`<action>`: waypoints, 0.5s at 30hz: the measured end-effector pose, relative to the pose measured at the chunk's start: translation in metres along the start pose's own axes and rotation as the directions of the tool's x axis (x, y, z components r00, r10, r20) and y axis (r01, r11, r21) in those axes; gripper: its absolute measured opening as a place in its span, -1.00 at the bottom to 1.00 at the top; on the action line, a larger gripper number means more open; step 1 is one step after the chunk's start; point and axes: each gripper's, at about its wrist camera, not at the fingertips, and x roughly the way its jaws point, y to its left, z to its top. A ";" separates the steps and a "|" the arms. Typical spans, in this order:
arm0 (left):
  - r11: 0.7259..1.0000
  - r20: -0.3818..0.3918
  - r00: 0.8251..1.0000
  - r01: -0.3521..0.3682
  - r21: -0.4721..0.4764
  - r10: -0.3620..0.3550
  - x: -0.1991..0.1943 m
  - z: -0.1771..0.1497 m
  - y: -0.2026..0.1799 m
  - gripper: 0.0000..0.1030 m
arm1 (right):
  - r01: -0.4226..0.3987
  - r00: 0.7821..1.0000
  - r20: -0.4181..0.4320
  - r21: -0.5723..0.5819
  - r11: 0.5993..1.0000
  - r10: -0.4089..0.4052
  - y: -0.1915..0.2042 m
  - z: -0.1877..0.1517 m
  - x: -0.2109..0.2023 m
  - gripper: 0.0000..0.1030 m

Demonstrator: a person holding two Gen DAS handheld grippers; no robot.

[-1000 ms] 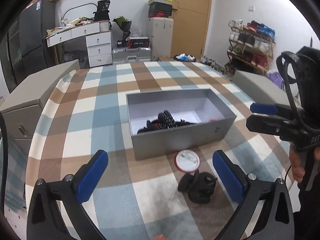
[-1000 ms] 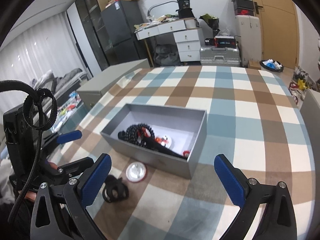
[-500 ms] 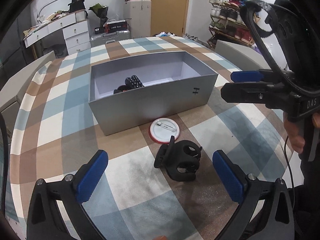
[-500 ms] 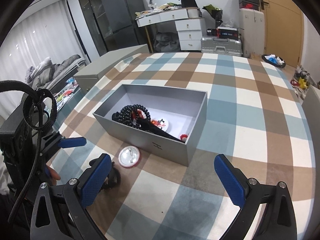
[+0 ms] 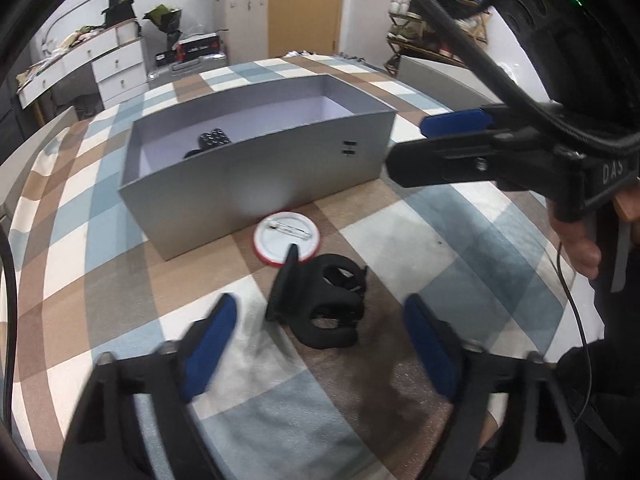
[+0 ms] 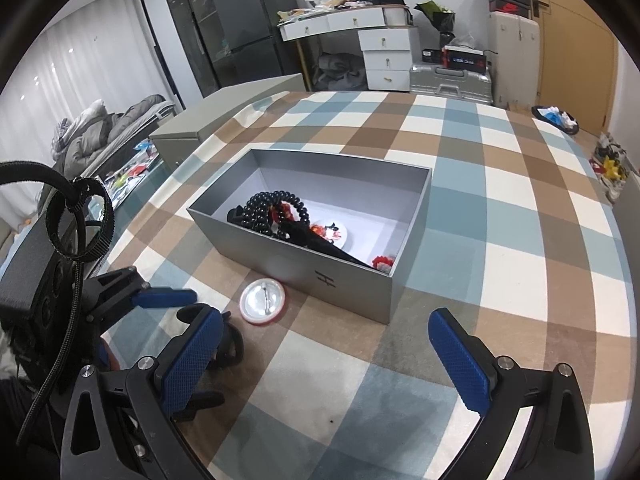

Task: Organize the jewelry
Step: 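Grasp the black claw clip on the table with the left tool, then grasp the red-and-white pin badge with the right tool while the left tool holds the claw clip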

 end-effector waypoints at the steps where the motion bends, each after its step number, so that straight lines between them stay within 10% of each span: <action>1: 1.000 -0.003 1.000 0.005 0.000 -0.005 0.001 0.000 0.001 0.13 | -0.001 1.000 -0.001 -0.002 1.000 0.001 0.001 0.000 0.000 1.00; 3: 1.000 -0.006 1.000 0.001 0.001 -0.001 0.000 0.000 0.000 -0.13 | -0.003 1.000 0.000 -0.005 1.000 0.003 0.001 0.000 -0.001 1.00; 15: 0.990 0.155 0.986 -0.045 -0.137 0.067 -0.045 0.004 0.038 -0.14 | -0.007 0.999 -0.039 -0.012 1.000 0.007 0.004 -0.001 0.006 1.00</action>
